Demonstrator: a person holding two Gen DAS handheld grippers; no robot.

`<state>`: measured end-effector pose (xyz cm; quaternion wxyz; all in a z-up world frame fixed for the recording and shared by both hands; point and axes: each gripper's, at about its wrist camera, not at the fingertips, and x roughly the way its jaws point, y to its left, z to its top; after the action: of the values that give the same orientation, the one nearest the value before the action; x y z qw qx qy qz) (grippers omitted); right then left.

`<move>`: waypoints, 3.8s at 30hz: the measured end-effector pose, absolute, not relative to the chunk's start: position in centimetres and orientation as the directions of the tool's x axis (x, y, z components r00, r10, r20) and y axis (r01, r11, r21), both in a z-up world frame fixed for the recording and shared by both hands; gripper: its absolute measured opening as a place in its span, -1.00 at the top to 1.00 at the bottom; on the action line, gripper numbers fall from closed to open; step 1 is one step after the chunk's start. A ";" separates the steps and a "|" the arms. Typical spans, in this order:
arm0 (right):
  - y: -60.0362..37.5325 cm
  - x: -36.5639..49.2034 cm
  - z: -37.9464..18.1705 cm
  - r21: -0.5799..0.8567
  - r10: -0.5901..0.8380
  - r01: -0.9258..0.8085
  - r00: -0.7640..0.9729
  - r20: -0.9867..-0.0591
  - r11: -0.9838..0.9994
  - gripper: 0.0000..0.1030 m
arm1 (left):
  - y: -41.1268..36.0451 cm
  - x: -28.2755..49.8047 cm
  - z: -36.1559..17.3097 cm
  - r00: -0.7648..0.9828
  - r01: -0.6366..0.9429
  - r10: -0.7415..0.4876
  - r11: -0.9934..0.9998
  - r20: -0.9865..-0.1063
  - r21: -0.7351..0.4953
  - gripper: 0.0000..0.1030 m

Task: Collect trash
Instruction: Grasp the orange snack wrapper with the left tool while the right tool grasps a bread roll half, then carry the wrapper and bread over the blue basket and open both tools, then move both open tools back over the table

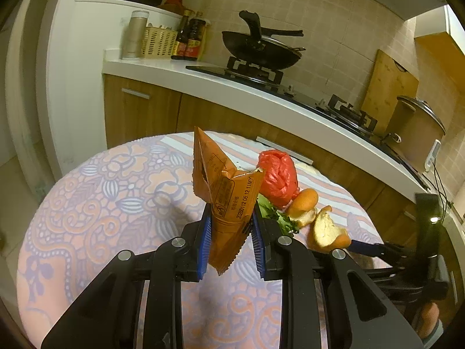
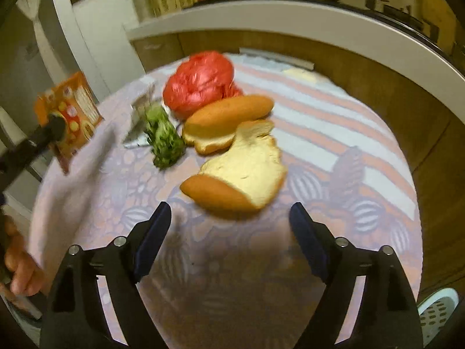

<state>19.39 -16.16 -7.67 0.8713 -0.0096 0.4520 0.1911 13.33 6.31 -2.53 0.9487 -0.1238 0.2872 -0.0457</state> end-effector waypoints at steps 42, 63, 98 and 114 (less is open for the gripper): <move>-39.9 1.8 -2.5 0.182 0.089 0.048 0.733 -0.674 0.982 0.71 | -22.6 5.4 0.0 0.642 0.577 -0.558 0.803 -0.525 -0.148 0.55; -48.2 -4.0 -7.6 0.222 0.007 0.230 0.679 -0.734 0.948 0.65 | -31.3 3.5 -4.2 0.476 0.685 -0.603 0.711 -0.640 -0.160 0.54; -39.6 1.6 -1.2 0.154 0.062 0.053 0.753 -0.656 0.987 0.49 | -18.6 6.6 0.2 0.633 0.506 -0.541 0.831 -0.554 -0.233 0.03; -25.6 12.8 2.3 0.162 0.301 -0.254 0.761 -0.575 0.953 0.49 | -2.4 12.3 0.4 0.788 0.077 -0.203 0.969 -0.582 -0.234 0.03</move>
<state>12.77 -25.58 2.32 0.9377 0.0372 0.3123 0.1479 12.28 -2.44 0.42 0.9402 -0.0992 0.3172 -0.0746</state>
